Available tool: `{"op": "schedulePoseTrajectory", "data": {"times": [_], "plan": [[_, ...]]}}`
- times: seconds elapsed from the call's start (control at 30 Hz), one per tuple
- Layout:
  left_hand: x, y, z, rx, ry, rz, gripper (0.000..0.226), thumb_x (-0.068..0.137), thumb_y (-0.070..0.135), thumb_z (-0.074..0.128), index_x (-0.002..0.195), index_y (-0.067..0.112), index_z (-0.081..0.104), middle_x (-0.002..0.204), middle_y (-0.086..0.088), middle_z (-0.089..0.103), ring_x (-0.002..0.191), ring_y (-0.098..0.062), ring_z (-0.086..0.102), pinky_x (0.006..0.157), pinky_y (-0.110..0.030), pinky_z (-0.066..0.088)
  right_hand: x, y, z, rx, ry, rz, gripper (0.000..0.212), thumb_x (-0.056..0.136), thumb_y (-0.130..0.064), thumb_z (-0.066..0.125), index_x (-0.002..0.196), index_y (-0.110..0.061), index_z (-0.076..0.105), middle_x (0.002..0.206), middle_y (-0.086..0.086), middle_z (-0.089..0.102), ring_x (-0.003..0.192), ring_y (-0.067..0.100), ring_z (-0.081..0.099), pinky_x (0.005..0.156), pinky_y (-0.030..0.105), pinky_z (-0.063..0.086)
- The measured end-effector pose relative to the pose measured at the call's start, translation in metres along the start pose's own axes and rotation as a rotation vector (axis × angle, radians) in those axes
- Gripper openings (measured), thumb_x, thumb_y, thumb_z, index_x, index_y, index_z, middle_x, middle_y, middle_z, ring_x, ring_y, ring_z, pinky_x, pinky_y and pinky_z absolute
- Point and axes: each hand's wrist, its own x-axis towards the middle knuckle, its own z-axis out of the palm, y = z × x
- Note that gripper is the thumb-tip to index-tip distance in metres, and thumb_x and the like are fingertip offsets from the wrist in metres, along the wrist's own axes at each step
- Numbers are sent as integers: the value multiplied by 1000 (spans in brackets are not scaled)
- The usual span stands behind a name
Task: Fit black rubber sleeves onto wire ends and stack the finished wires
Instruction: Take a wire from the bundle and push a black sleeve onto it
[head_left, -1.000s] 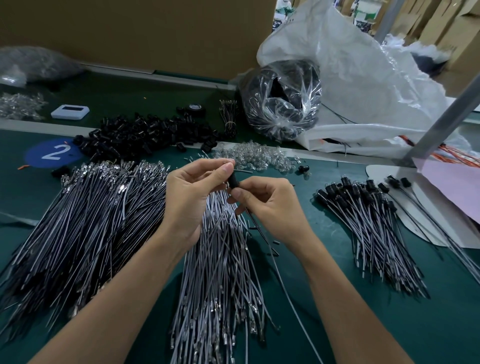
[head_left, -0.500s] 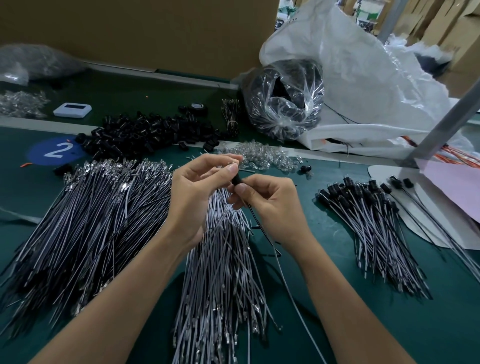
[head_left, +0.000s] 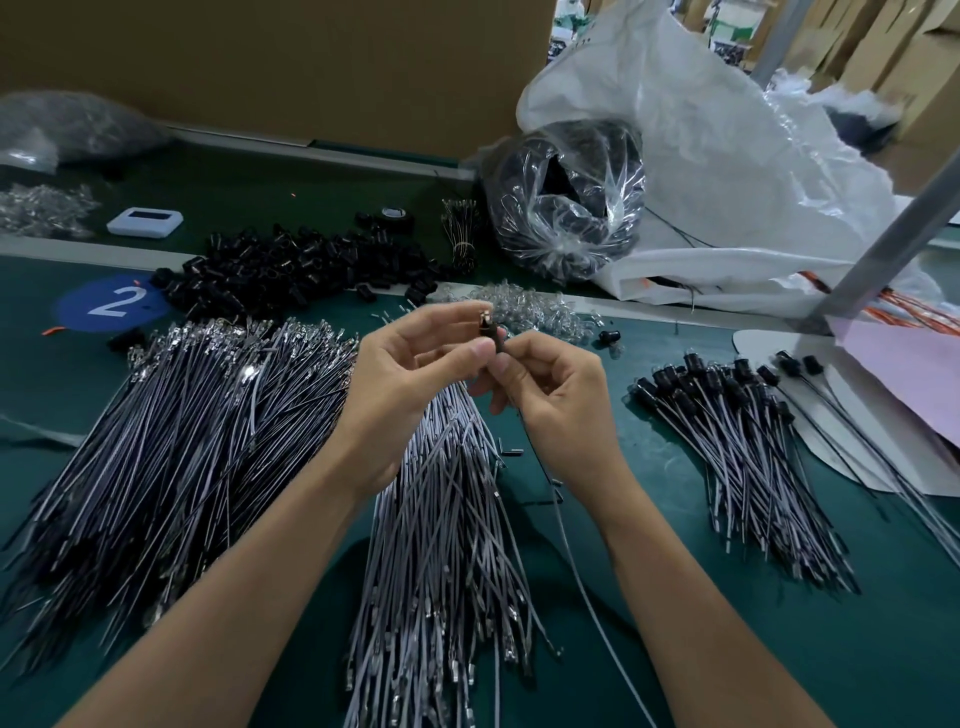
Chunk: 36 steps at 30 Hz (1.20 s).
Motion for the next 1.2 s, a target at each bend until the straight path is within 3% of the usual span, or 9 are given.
{"op": "schedulePoseTrajectory", "data": {"times": [0.23, 0.33, 0.47, 0.7, 0.83, 1.0, 1.2], "plan": [[-3, -5, 5, 24, 27, 24, 24, 75, 15, 75, 98, 12, 77, 90, -3, 77, 79, -10, 71, 71, -17, 54, 1, 2, -1, 3, 22, -18, 8, 93, 3, 60, 88, 8, 64, 72, 8, 68, 60, 14, 65, 57, 22, 52], [-4, -4, 9, -18, 32, 57, 19, 76, 12, 72, 93, 17, 79, 86, 0, 77, 74, -8, 70, 66, -17, 53, 0, 0, 1, 22, 23, -36, 9, 92, 6, 59, 85, 3, 63, 74, -3, 67, 61, 5, 65, 57, 18, 50], [-4, -1, 12, -77, 38, 83, 17, 79, 7, 69, 92, 12, 78, 82, -2, 76, 66, -9, 67, 60, -18, 52, 0, -3, 2, -6, 14, -54, 19, 92, 3, 61, 78, -11, 62, 69, -1, 67, 60, 4, 64, 58, 19, 50], [-2, 2, 11, -71, 43, 71, 20, 78, 11, 71, 97, 10, 74, 89, -4, 77, 76, -13, 70, 64, -21, 53, -1, -3, 3, -26, 44, -83, 13, 91, -3, 63, 80, -10, 64, 71, 1, 69, 61, 7, 66, 58, 23, 52], [-1, 3, 7, -66, 87, 85, 16, 77, 12, 72, 93, 11, 75, 88, -5, 77, 82, -14, 72, 71, -23, 56, -1, -3, 4, -48, 51, -81, 19, 91, -5, 64, 80, -21, 63, 72, 2, 71, 60, 14, 66, 59, 27, 53], [-3, -1, 10, 16, 123, 64, 11, 74, 17, 74, 84, 16, 76, 87, -3, 77, 80, -13, 72, 71, -21, 56, -3, -2, 4, 28, 63, -53, 6, 91, -3, 64, 87, -8, 66, 74, 7, 72, 62, 21, 71, 63, 34, 59], [-2, 2, 9, 32, 167, 111, 19, 76, 25, 75, 92, 14, 75, 89, -1, 76, 85, -13, 70, 75, -21, 53, -1, -4, 4, 29, 52, -20, 5, 91, -2, 64, 90, -6, 67, 75, 10, 73, 64, 20, 73, 64, 27, 58]]}}
